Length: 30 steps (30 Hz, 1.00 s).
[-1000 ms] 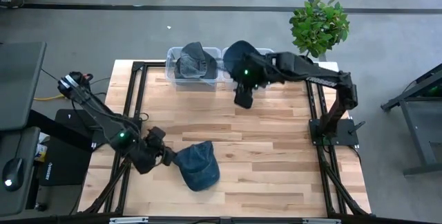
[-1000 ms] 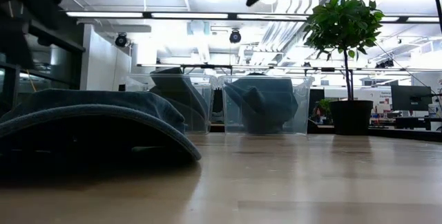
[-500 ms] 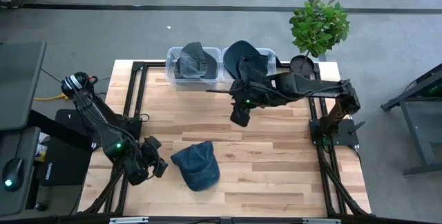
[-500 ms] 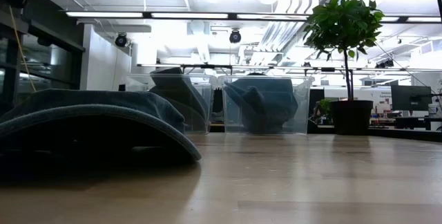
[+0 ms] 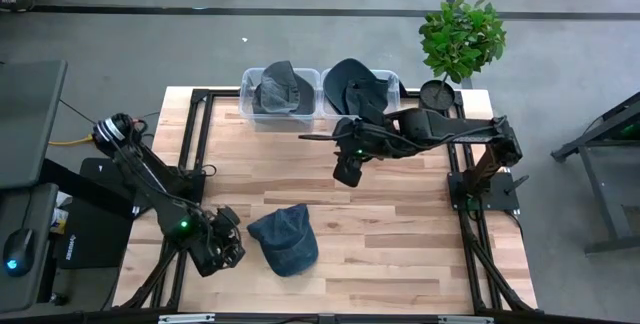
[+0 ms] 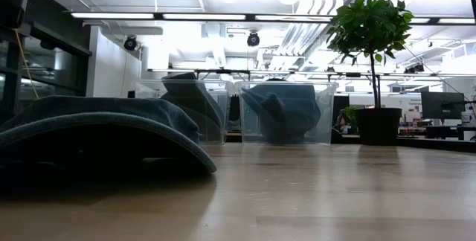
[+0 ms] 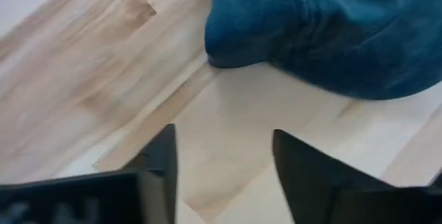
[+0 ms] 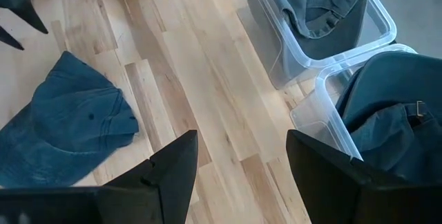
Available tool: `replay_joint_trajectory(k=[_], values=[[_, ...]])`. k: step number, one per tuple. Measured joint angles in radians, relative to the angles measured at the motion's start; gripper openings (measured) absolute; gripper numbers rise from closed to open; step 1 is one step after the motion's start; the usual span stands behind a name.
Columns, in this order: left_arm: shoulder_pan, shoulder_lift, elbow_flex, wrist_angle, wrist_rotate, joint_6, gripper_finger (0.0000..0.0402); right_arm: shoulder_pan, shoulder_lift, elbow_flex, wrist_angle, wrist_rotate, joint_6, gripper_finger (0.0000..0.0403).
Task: Pick and place caps into container
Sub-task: Put the blue cap into the right transparent container
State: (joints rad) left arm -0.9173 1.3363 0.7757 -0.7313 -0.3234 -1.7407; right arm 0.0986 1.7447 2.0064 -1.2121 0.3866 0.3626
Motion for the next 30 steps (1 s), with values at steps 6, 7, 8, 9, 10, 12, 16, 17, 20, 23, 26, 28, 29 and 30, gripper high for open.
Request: replay_joint_trajectory(k=[6,7,8,9,10,12,16,17,20,23,26,28,29,30], values=[[0.000,0.033,0.000,0.012,-0.001,0.086,0.0028,0.001,0.000,0.000,-0.003,0.000,0.004,0.0216],[0.000,0.041,0.000,0.022,-0.001,0.095,0.0014,0.001,0.000,0.000,-0.004,0.000,0.004,0.0216],[0.001,0.050,0.000,0.028,-0.005,0.098,0.0011,0.000,0.000,0.000,-0.005,0.000,0.004,0.0216],[0.001,0.058,0.000,0.036,-0.006,0.100,0.0013,0.000,0.000,0.000,-0.010,0.005,0.004,0.0216],[0.002,0.069,0.000,0.048,-0.007,0.102,0.0015,0.001,0.000,0.000,-0.021,0.015,0.004,0.0216],[0.016,0.092,0.000,0.072,-0.003,0.109,0.0008,0.005,0.000,0.000,-0.056,0.036,0.007,0.0216],[0.052,0.125,0.000,0.143,-0.001,0.146,0.0004,0.013,-0.006,0.000,-0.153,0.082,0.050,0.0216],[0.063,0.130,0.000,0.170,0.000,0.165,0.0002,0.016,-0.010,0.000,-0.174,0.084,0.059,0.0216],[0.109,0.147,0.000,0.251,0.004,0.224,0.0001,0.027,-0.016,0.000,-0.212,0.091,0.081,0.0216],[0.158,0.162,0.000,0.301,0.036,0.273,0.0000,0.044,-0.024,0.000,-0.265,0.124,0.106,0.0216],[0.206,0.193,0.000,0.354,0.105,0.324,0.0000,0.065,-0.047,0.000,-0.350,0.161,0.156,0.0216],[0.239,0.213,0.000,0.394,0.149,0.363,0.0000,0.083,-0.072,-0.004,-0.359,0.187,0.183,0.0216],[0.255,0.223,0.000,0.419,0.163,0.382,0.0000,0.095,-0.094,-0.014,-0.352,0.188,0.187,0.0216],[0.273,0.234,0.000,0.443,0.173,0.400,0.0000,0.105,-0.113,-0.020,-0.348,0.187,0.192,0.0216]])
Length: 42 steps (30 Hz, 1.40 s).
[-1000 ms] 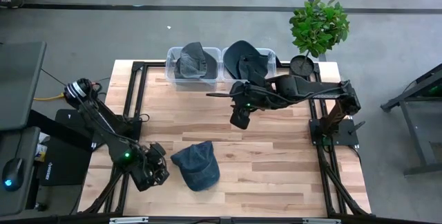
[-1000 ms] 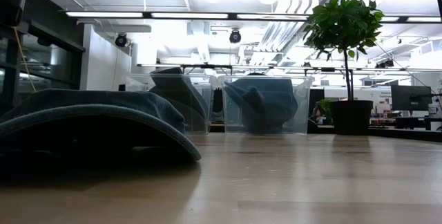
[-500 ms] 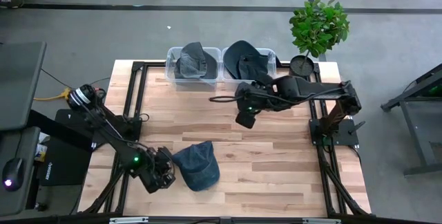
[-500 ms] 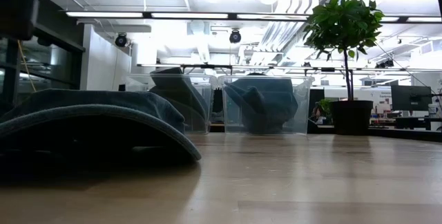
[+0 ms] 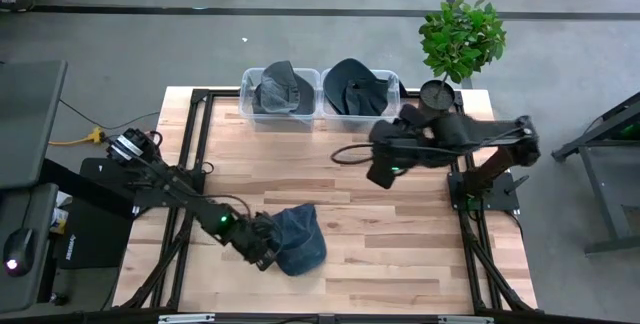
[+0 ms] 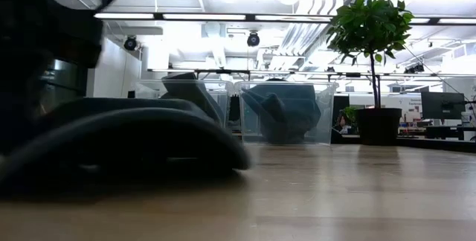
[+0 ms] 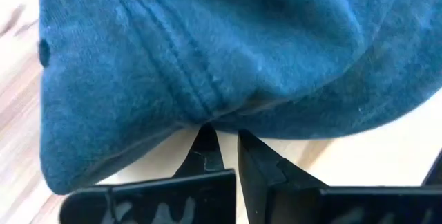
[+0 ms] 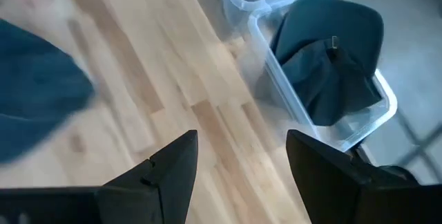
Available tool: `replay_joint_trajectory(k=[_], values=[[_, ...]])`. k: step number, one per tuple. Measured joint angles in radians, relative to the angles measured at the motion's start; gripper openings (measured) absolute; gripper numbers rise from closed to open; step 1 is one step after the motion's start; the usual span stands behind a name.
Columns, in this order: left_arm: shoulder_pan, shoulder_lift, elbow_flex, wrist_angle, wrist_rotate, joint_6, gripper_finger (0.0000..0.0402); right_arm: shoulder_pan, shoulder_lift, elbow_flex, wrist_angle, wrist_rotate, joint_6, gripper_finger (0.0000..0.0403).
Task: Pick and place caps into container
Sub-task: Put the blue cap into the right transparent container
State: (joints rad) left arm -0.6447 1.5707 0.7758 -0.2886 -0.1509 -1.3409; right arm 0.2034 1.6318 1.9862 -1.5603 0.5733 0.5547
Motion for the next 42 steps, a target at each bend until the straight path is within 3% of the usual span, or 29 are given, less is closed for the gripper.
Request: replay_joint_trajectory(k=[6,14,19,26,34,42], values=[[0.121,0.030,0.002,0.101,0.035,0.085,0.0000,0.056,-0.128,-0.078,-0.002,0.021,0.122,0.0216],[0.339,0.035,0.000,0.231,0.083,0.234,0.0000,0.136,-0.292,-0.337,0.070,0.021,0.276,0.0216],[0.462,0.035,0.000,0.315,0.132,0.302,0.0000,0.167,-0.377,-0.543,0.216,-0.013,0.354,0.0216],[0.602,0.035,0.004,0.411,0.191,0.324,0.0000,0.177,-0.437,-0.835,0.558,-0.086,0.372,0.0216],[0.632,0.035,0.110,0.398,0.254,0.360,0.0000,0.142,-0.441,-1.058,0.897,-0.144,0.247,0.0216],[0.585,0.033,0.208,0.124,0.343,0.416,0.0000,0.092,-0.441,-1.160,1.028,-0.254,0.230,0.0216]])
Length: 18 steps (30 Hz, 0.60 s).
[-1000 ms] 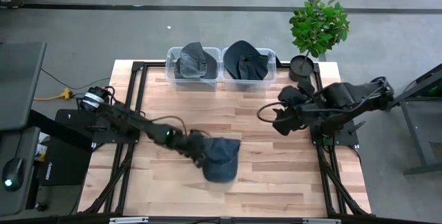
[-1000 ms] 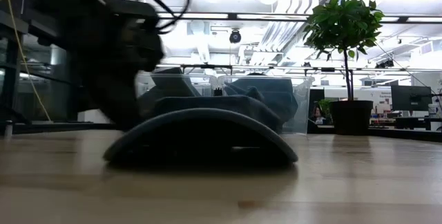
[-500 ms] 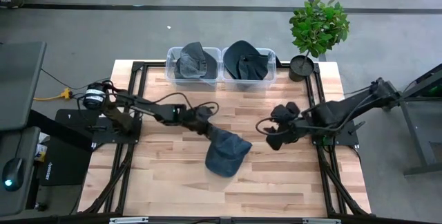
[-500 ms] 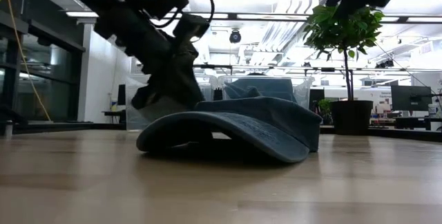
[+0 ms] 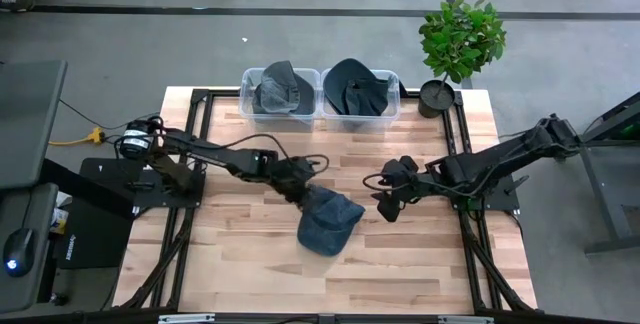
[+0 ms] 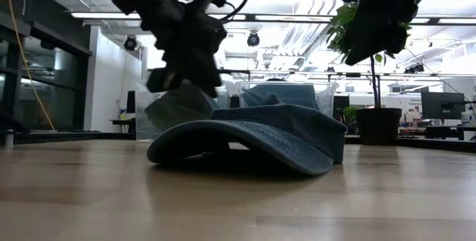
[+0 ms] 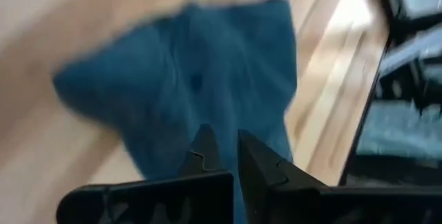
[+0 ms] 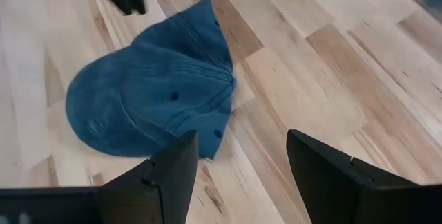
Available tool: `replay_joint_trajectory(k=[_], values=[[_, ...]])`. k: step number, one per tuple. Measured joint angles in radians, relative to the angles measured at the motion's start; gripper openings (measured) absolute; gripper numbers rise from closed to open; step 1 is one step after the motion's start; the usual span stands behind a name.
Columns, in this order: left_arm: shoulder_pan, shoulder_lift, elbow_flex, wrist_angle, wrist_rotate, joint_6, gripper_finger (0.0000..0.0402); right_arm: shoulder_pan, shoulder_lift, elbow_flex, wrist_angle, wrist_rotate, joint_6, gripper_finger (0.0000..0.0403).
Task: Pick and place caps into container
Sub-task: Put the blue cap into the right transparent container
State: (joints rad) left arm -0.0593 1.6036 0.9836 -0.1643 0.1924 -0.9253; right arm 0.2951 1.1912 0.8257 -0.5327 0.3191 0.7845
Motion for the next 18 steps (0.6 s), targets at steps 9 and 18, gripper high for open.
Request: replay_joint_trajectory(k=[9,18], values=[[-0.250,-0.013,0.001,-0.051,0.010,-0.003,0.0000,-0.008,0.000,-0.004,0.008,0.004,-0.027,0.0216],[-0.355,-0.013,0.000,0.015,-0.248,-0.027,0.0000,-0.014,0.000,-0.004,0.046,0.046,-0.071,0.0216]])
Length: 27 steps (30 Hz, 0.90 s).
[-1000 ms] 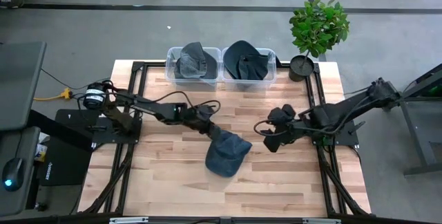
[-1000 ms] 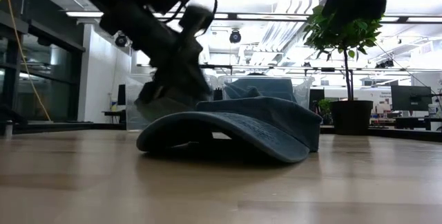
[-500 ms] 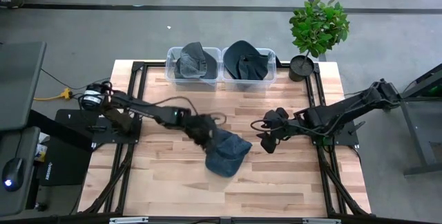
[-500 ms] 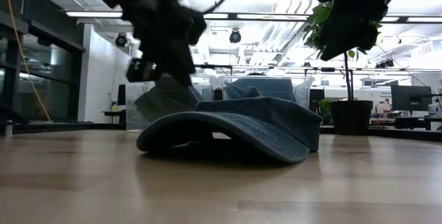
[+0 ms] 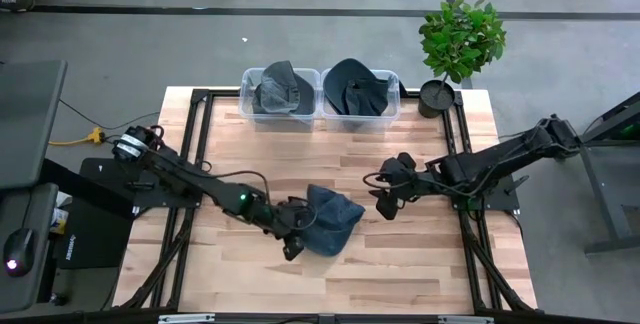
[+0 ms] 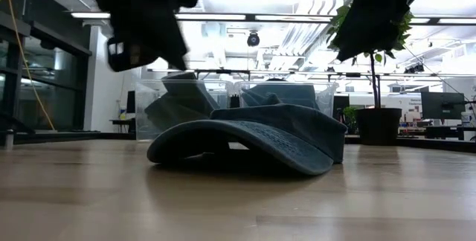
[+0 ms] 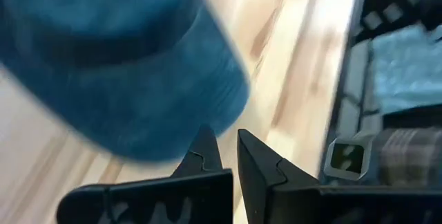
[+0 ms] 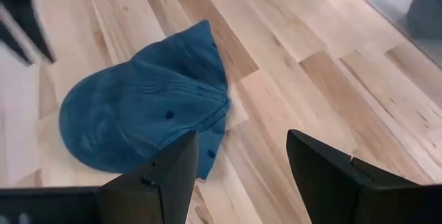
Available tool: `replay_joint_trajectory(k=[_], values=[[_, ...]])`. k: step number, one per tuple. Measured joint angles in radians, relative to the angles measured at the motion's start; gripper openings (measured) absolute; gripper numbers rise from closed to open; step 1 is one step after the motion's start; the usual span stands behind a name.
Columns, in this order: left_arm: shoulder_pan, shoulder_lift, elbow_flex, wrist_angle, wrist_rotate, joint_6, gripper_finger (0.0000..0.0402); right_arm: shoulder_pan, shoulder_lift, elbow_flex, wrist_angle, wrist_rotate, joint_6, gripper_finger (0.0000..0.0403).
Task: Pick and place caps into container
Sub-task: Put the blue cap into the right transparent container
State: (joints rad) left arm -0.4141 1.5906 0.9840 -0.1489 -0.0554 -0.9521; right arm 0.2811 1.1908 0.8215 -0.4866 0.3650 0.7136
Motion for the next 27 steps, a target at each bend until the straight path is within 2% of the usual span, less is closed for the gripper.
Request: replay_joint_trajectory(k=[8,13,17,27], values=[[0.042,0.104,0.001,0.244,0.026,-0.025,0.0000,-0.045,0.000,0.000,-0.002,-0.006,-0.001,0.0216],[0.040,0.154,-0.003,0.210,0.008,-0.091,0.0000,-0.052,0.000,0.000,-0.002,-0.010,-0.007,0.0216],[0.041,0.148,0.003,0.226,0.051,-0.077,0.0000,-0.052,0.000,0.000,-0.002,-0.009,-0.008,0.0216],[0.061,0.154,0.000,0.125,0.019,-0.064,0.0000,-0.052,0.000,0.000,-0.002,-0.009,-0.011,0.0216]])
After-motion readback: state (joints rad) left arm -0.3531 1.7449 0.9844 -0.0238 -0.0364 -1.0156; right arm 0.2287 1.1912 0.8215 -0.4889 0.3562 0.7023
